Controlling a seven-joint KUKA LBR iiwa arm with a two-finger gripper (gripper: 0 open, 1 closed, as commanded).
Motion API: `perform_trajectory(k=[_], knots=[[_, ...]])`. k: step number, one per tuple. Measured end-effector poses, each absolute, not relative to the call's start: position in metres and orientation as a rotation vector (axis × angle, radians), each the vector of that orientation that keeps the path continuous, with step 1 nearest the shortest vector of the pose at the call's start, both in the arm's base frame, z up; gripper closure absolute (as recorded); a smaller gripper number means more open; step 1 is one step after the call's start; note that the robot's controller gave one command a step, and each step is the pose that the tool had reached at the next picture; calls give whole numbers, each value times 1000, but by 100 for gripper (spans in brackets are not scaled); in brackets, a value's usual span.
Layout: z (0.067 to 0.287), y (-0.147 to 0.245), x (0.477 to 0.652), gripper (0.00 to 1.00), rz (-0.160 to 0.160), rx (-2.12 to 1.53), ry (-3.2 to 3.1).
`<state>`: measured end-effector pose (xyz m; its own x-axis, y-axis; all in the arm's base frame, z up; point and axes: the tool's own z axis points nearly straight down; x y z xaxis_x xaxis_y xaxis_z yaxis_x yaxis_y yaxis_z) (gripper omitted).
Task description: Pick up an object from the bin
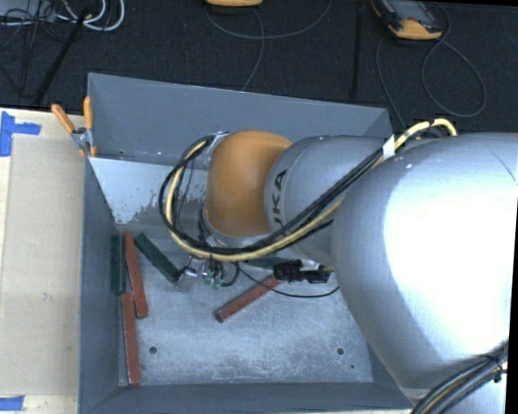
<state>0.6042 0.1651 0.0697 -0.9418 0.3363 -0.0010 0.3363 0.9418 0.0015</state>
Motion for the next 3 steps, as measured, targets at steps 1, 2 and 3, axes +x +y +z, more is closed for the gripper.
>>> perform_trajectory(k=[1,2,3], knots=[[70,164,604,100,0,535,3095],[70,164,604,0,0,534,3095],[70,183,614,0,0,619,3079]])
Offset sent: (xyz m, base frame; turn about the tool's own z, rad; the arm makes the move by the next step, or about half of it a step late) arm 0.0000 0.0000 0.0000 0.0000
